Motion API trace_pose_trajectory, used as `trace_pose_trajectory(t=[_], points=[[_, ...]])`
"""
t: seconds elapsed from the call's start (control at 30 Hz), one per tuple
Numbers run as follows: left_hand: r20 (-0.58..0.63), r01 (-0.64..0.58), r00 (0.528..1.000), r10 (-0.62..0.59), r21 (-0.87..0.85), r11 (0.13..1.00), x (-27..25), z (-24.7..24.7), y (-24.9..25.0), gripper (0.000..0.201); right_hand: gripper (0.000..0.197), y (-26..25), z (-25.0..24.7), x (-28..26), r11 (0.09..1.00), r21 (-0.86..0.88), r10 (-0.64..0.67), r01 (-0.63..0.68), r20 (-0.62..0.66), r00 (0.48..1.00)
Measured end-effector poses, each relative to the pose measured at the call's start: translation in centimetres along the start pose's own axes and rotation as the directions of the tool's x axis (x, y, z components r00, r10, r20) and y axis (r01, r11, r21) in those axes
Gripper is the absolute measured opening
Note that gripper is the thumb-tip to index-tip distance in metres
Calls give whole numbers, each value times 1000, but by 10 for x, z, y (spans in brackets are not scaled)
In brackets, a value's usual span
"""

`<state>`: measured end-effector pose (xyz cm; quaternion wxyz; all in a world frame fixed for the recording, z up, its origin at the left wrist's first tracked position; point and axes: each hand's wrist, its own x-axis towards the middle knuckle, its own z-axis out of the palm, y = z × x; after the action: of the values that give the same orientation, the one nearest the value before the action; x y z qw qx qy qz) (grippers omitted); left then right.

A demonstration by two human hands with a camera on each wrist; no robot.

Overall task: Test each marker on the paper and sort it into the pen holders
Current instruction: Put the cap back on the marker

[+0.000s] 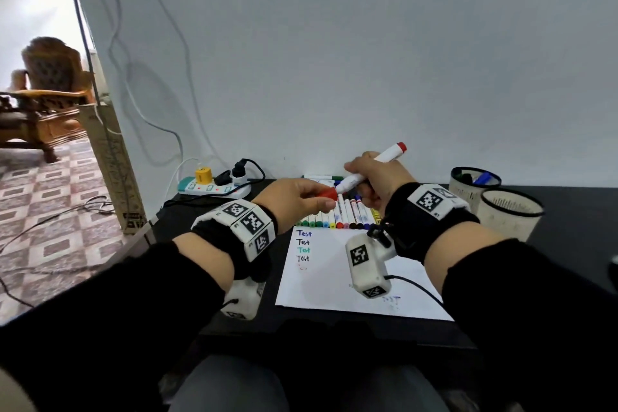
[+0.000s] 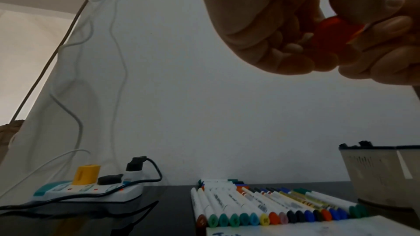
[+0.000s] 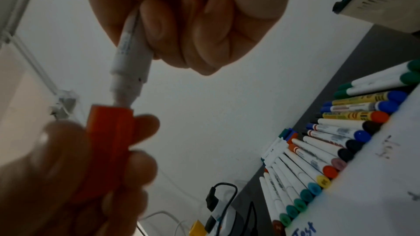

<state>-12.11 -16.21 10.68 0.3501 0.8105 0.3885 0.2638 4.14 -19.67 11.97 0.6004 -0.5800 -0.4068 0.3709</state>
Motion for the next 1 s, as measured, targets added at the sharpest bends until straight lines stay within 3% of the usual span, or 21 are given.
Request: trace_pose_trajectory(t=[0.13,0.3,0.5,0.8,1.0], points=[[-8,-11,1000,11,-32,999,-1,3,11,17,40,-6,-6,-12,999,-29,-23,24,50,998],[-23,24,999,-26,-80,996,2,3,19,20,37,-19,-14,-23,997,75,24,-33,118,993],[68,39,997,-32,-105,994,7,3,39,25,26,-27,-26,-25,986,167,-3,-6,52,999],[-29,23,999,-16,232,972,12,18,54,28,21,-21,-27,-17,958,285,51,-42,-25,998],[13,33,999,-38,247,968,15,15,56,33,22,-15,-25,-11,930,356,95,-89,1,995]])
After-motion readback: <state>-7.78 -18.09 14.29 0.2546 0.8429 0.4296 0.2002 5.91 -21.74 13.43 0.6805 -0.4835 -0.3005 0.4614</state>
